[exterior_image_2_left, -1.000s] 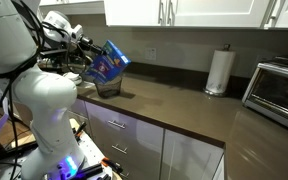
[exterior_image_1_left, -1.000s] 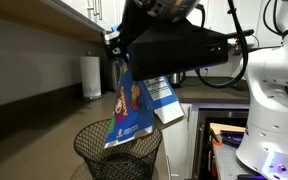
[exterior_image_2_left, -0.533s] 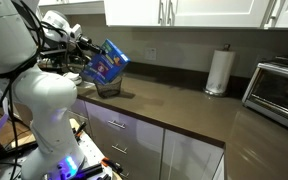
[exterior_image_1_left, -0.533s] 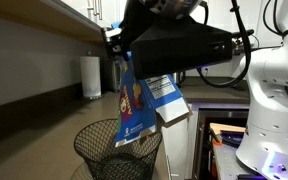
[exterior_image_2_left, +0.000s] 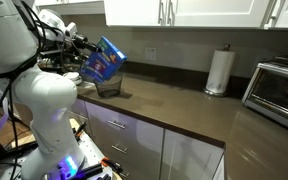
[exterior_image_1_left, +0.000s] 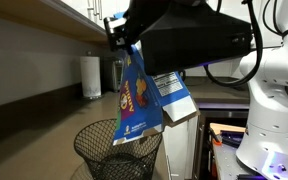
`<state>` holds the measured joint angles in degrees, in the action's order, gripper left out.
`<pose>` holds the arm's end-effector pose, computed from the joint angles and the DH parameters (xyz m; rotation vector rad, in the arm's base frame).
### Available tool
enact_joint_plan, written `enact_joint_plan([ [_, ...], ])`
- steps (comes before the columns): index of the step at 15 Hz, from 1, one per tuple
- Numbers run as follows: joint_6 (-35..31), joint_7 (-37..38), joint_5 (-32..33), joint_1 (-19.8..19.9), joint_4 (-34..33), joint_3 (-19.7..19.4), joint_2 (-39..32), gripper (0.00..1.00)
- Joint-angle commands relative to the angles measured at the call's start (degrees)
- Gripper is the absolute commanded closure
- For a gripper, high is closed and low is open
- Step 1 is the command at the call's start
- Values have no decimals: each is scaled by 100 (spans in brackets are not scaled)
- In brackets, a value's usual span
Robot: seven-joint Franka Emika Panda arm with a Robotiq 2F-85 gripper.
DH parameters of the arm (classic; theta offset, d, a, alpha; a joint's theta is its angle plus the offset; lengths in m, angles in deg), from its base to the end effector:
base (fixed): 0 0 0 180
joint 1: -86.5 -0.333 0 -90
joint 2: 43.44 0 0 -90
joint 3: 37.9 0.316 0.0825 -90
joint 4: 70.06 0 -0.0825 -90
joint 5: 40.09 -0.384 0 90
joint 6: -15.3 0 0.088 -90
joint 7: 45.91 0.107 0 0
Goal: Pour the contents from the box into the black then put the box on the counter
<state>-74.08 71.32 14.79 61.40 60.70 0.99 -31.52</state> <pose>0.2653 0.3621 0.4407 2.1275 -0.7560 1.3618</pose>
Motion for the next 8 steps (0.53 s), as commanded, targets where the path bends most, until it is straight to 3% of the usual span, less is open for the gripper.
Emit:
enact_joint_plan([
  [1, 471, 80, 188, -87, -252, 183, -183, 68],
  [2, 550, 93, 199, -84, -293, 243, -217, 65],
  [5, 706, 81, 215, -68, -382, 365, -279, 45],
  [8, 767, 73, 300, -53, -452, 417, -360, 43],
])
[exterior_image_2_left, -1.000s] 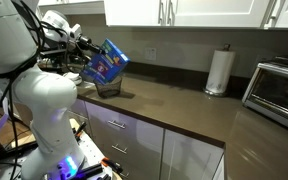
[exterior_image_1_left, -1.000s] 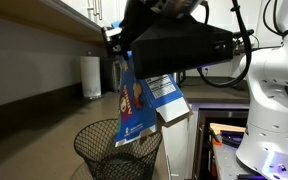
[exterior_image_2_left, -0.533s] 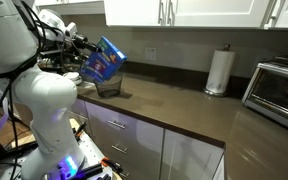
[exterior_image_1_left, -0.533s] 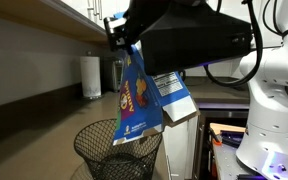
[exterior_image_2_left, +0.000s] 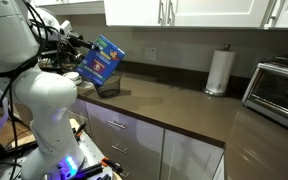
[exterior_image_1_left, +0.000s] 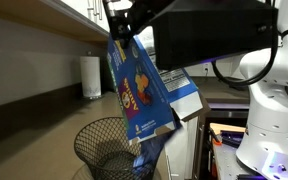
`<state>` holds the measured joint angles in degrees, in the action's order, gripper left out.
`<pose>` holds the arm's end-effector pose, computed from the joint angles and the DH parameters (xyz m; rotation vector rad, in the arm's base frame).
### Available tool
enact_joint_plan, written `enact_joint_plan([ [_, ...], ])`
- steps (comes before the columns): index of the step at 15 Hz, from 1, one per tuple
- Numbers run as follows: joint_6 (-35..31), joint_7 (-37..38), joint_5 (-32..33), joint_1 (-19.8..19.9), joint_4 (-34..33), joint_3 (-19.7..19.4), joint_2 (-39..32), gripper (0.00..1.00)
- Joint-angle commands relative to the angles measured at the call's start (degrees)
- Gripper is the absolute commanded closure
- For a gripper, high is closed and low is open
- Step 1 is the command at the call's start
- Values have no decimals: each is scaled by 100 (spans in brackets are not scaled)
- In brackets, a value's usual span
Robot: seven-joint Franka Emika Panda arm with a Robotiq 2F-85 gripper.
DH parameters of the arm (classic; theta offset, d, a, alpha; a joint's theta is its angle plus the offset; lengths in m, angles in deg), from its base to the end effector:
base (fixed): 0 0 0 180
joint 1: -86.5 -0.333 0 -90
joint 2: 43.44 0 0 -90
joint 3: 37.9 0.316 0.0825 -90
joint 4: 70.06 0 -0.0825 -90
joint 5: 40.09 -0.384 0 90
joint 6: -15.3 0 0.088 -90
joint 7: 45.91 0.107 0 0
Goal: Pour the contents from the box into the black then put the box on the counter
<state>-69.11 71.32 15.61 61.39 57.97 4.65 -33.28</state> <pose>0.2485 0.3801 0.4488 2.0898 -0.7231 1.3980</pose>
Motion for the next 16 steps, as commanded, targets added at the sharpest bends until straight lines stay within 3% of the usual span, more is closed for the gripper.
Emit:
enact_joint_plan([
  [1, 276, 71, 263, -51, -189, 53, -199, 49],
  [4, 293, 65, 367, -57, -214, 43, -235, 67],
  [5, 296, 64, 395, -61, -220, 38, -238, 67],
  [6, 283, 61, 415, -57, -220, 23, -229, 82],
  [7, 275, 73, 426, -61, -214, 18, -221, 83],
  [8, 256, 71, 425, -58, -201, 2, -199, 76],
  [16, 35, 139, 305, -51, -46, -197, 168, 68],
])
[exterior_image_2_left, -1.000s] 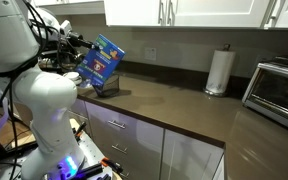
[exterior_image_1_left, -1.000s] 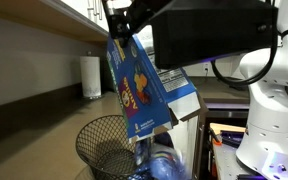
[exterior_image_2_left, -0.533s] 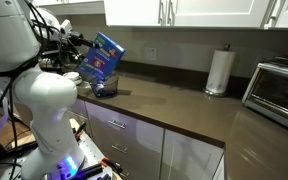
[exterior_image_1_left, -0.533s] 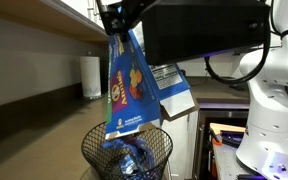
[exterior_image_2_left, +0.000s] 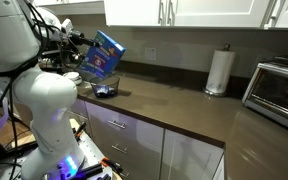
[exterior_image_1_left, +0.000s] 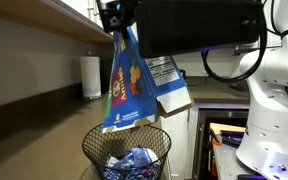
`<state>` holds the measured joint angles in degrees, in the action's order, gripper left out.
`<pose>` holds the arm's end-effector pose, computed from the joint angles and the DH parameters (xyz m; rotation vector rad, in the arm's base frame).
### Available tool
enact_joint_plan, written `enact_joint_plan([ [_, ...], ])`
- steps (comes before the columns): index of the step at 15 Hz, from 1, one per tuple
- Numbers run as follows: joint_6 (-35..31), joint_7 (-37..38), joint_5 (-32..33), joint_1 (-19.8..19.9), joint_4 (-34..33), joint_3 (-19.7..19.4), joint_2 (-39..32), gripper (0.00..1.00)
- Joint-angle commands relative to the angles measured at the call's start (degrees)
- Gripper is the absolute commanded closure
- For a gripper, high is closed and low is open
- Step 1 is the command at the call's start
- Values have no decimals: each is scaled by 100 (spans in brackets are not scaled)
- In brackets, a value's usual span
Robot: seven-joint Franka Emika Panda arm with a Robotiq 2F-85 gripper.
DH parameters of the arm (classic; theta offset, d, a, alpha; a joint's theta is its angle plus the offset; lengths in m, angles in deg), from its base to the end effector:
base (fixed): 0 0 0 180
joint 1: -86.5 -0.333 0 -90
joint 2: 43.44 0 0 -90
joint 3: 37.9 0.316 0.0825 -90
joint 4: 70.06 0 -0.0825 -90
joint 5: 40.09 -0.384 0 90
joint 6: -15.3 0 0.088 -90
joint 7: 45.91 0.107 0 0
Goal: Pour the contents from the box into the black then put the box on the counter
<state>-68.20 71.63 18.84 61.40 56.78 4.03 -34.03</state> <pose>0.2589 0.3816 0.4581 2.0575 -0.7255 1.4542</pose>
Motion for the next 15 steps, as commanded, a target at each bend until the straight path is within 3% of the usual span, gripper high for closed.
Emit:
enact_joint_plan([
  [1, -145, 116, -55, -56, 113, -202, 342, 68],
  [4, -559, 187, -197, -93, 266, -453, 725, 67],
  [7, -1321, 236, -375, -127, 585, -850, 1241, 57],
  [8, -1584, 247, -448, -133, 722, -1008, 1422, 59],
  [9, -1865, 248, -509, -144, 880, -1175, 1613, 55],
  [15, -3786, 197, -715, -16, 1923, -2266, 2644, 56],
])
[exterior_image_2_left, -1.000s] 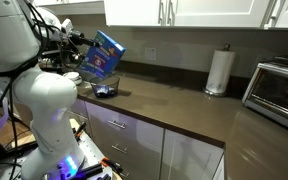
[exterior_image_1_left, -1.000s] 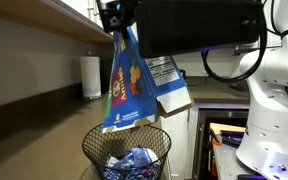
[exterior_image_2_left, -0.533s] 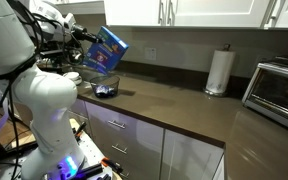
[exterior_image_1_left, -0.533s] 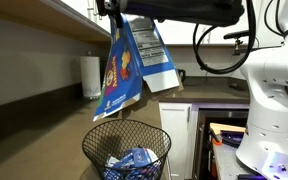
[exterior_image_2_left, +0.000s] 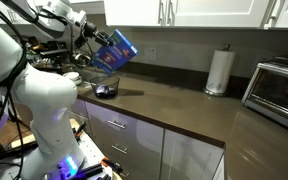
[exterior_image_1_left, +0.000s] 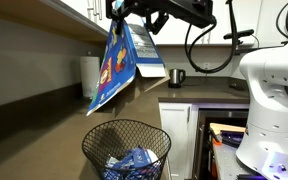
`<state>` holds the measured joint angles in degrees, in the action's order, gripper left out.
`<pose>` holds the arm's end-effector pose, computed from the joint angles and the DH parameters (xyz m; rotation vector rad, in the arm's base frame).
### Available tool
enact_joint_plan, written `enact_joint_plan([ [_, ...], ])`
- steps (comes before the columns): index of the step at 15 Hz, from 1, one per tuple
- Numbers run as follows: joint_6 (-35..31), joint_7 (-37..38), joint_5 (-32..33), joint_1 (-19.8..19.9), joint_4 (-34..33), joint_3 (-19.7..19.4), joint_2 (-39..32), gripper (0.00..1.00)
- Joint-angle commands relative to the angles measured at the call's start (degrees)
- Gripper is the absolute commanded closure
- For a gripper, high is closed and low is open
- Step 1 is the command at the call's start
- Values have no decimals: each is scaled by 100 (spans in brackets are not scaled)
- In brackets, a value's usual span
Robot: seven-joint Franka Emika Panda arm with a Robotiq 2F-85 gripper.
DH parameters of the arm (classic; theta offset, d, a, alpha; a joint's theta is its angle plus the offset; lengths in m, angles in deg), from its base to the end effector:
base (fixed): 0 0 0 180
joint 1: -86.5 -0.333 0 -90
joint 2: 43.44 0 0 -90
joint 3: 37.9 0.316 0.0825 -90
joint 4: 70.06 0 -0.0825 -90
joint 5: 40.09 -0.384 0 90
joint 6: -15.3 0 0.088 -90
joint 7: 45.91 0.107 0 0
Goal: Pour the contents from the box into the black then put the box on the counter
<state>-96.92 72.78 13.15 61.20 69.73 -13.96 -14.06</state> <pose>0.2979 0.2860 0.5047 2.3418 -1.0828 1.4763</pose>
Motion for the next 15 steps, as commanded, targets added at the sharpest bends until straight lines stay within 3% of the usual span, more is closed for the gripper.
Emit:
enact_joint_plan([
  [1, -1274, 73, -161, 56, 795, -627, 781, 57],
  [7, -3282, -82, -393, 627, 1683, -1304, 1381, 58],
  [12, -4050, -276, -838, 1163, 2091, -1206, 1553, 58],
  [13, -3894, -52, -551, 819, 1913, -1536, 1334, 58],
  [15, -4025, -217, -675, 709, 1944, -1757, 1323, 58],
])
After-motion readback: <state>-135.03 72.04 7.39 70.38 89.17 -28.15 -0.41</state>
